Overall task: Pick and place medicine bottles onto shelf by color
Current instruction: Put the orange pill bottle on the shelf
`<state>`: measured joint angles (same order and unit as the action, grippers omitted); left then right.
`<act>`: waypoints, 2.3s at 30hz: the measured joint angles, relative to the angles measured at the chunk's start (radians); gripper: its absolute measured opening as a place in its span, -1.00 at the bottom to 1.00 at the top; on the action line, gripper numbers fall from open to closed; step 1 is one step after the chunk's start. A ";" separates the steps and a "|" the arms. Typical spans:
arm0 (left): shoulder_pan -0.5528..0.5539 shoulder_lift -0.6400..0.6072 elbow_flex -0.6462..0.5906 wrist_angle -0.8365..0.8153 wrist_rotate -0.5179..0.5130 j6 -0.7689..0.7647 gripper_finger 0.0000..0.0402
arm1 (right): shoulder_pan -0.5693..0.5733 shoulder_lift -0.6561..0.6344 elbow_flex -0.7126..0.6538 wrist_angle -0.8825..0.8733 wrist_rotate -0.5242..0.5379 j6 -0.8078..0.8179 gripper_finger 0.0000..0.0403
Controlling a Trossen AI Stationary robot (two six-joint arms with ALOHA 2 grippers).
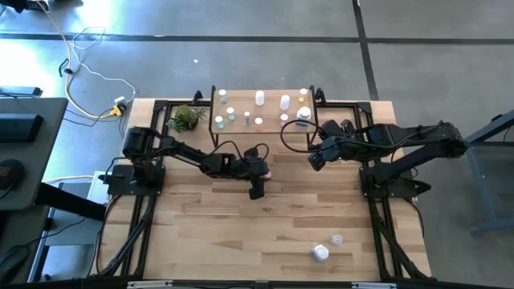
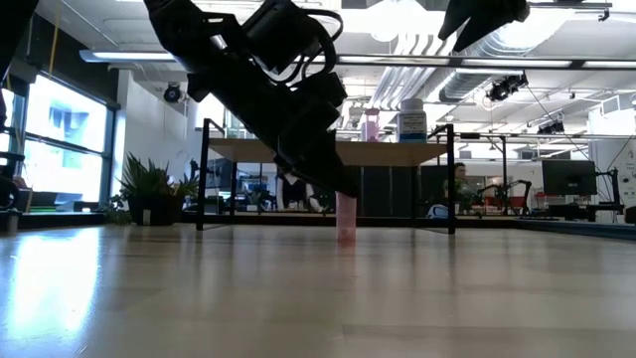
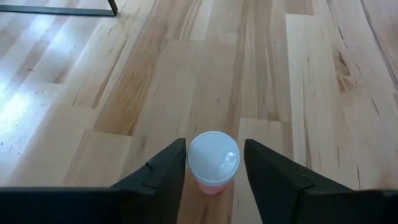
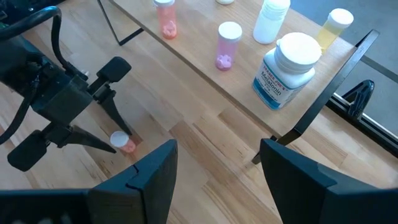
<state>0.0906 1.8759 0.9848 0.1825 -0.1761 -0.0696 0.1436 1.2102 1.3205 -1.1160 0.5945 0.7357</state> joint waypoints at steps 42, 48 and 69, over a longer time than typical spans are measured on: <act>0.021 -0.569 0.001 -0.028 -0.303 0.194 -0.40 | 0.000 0.000 0.000 0.037 0.000 -0.044 0.09; 0.084 -0.673 0.001 -0.020 -0.427 0.330 -0.40 | 0.000 0.000 0.000 0.039 0.000 -0.048 0.09; 0.470 -0.727 0.001 -0.074 -0.186 0.309 -0.39 | 0.000 0.000 0.000 0.040 0.045 -0.003 0.09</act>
<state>0.5609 1.1491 0.9855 0.1087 -0.3618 0.2392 0.1436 1.2106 1.3205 -1.0763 0.6399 0.7328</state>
